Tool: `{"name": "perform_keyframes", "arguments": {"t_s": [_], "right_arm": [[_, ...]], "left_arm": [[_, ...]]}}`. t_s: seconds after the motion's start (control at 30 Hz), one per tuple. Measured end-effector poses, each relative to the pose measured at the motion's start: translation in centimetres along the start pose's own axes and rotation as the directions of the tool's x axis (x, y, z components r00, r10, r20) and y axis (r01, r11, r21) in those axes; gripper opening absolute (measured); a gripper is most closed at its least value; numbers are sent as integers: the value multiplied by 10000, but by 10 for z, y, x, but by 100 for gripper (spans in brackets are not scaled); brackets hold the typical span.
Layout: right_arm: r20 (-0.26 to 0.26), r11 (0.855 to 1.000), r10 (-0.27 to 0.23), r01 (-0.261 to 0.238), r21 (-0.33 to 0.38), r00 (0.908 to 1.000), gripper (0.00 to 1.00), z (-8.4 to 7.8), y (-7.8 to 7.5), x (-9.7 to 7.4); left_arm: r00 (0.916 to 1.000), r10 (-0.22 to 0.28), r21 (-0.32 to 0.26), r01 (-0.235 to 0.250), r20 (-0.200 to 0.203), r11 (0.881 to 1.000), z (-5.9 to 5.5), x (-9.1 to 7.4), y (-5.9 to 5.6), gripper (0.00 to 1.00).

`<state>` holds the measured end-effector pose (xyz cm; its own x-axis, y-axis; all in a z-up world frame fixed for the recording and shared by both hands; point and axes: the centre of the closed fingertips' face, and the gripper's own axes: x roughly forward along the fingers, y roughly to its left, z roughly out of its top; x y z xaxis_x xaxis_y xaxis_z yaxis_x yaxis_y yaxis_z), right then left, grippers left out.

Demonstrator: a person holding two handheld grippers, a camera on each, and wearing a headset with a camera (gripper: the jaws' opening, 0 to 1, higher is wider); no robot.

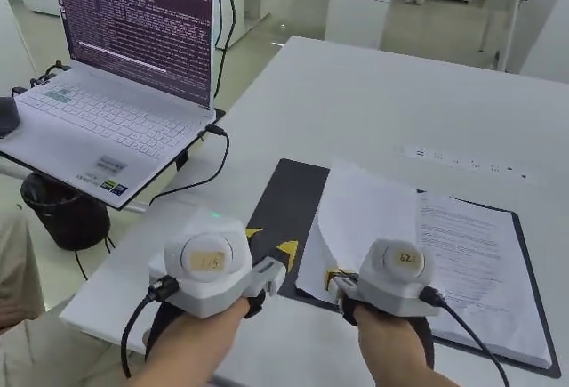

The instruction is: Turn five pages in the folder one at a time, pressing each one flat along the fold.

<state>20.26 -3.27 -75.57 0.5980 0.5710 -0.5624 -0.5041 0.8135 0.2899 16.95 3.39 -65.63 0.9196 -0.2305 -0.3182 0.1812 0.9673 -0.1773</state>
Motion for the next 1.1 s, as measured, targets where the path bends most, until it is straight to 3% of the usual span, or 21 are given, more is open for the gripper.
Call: {"name": "perform_keyframes", "arguments": {"t_s": [0.2, 0.37, 0.5, 0.73, 0.93, 1.03, 1.1], "right_arm": [[-374, 9993, -78, 64, -367, 9993, 0, -10, 4, 12], [-606, 9999, -97, 102, 75, 9981, 0, -16, 0, 18], [-731, 9999, -131, 127, -71, 9972, 0, -21, 2, 18], [-821, 9977, 434, -474, -476, 9957, 6, -29, 8, 22], [-407, 9917, 1197, -1214, -426, 9920, 12, -27, 16, 10], [13, 9787, 1674, -1660, -1208, 9859, 15, -21, 17, 1], [226, 9771, 1739, -1697, -1283, 9845, 17, -18, 12, -6]], "left_arm": [[9998, 160, -251, -157, 88, 9996, 0, -1, 6, 27], [9996, 252, -397, -247, 135, 9989, 0, 0, 9, 27], [9994, 324, -453, -319, 111, 9985, 0, 0, 11, 28], [9993, 361, -515, -365, -71, 9980, -4, 3, 12, 28], [9969, 128, -443, -163, -771, 9989, -17, 12, 7, 28], [9916, -172, -246, 142, -1281, 9996, -28, 21, 1, 28], [9855, -430, -46, 428, -1641, 9991, -38, 29, -6, 28]]}}
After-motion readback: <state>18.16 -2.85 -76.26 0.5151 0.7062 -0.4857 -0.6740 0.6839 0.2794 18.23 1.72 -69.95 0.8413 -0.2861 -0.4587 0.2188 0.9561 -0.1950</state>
